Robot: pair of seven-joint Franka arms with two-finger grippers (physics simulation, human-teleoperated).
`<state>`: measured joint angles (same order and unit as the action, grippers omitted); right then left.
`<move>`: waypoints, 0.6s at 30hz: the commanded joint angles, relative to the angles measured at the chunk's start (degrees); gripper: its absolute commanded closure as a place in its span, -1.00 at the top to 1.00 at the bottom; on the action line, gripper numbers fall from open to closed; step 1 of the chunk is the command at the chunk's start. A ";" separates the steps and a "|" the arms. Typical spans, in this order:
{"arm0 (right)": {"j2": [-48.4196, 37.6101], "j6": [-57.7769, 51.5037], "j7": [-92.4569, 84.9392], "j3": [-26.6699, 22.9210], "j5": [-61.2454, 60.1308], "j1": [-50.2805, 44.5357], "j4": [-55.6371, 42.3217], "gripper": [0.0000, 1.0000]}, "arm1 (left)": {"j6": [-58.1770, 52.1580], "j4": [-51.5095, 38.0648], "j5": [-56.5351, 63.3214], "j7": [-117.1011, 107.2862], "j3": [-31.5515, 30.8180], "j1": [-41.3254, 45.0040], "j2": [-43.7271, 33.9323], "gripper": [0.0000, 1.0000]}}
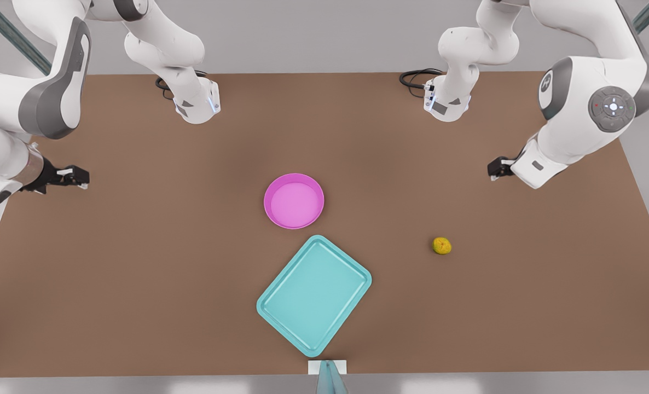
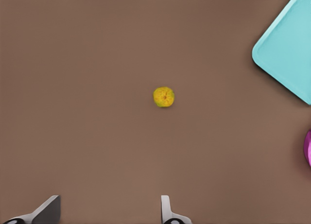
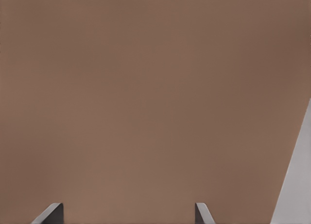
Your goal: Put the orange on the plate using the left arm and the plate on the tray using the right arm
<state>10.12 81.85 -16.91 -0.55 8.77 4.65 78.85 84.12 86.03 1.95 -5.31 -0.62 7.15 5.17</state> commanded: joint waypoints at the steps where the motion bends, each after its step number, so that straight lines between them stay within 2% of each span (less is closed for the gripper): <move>1: -0.02 3.23 -6.91 0.02 -0.16 0.01 -0.01 1.00 | 2.28 0.02 0.25 2.50 0.09 -0.38 0.19 1.00; 2: -0.02 3.23 -6.91 0.02 -0.16 0.01 -0.01 1.00 | 2.54 0.02 0.34 2.06 0.00 -0.38 1.07 1.00; 4: -0.02 3.23 -6.91 -0.07 -0.16 0.01 0.07 1.00 | 3.15 -0.07 0.51 1.62 0.09 -0.64 10.89 1.00; 7: 0.07 3.23 -6.91 -0.07 -0.16 0.01 0.07 1.00 | 18.78 -0.33 -0.63 2.59 0.26 -1.08 25.67 1.00; 9: 0.07 3.23 -6.91 -0.07 -0.16 0.01 0.16 1.00 | 28.11 0.02 -0.72 2.67 0.18 -1.17 30.42 1.00; 12: 0.16 3.14 -6.82 0.02 -0.16 0.01 0.16 1.00 | 40.51 6.52 -0.63 2.06 0.18 1.46 31.48 1.00; 18: 0.51 3.14 -6.82 0.02 -0.16 0.10 0.25 1.00 | 46.92 9.25 -0.90 2.41 0.18 2.08 33.24 1.00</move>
<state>10.69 84.89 -21.24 -0.53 8.65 4.71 79.12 121.38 95.14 1.05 -3.84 -0.44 9.21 38.21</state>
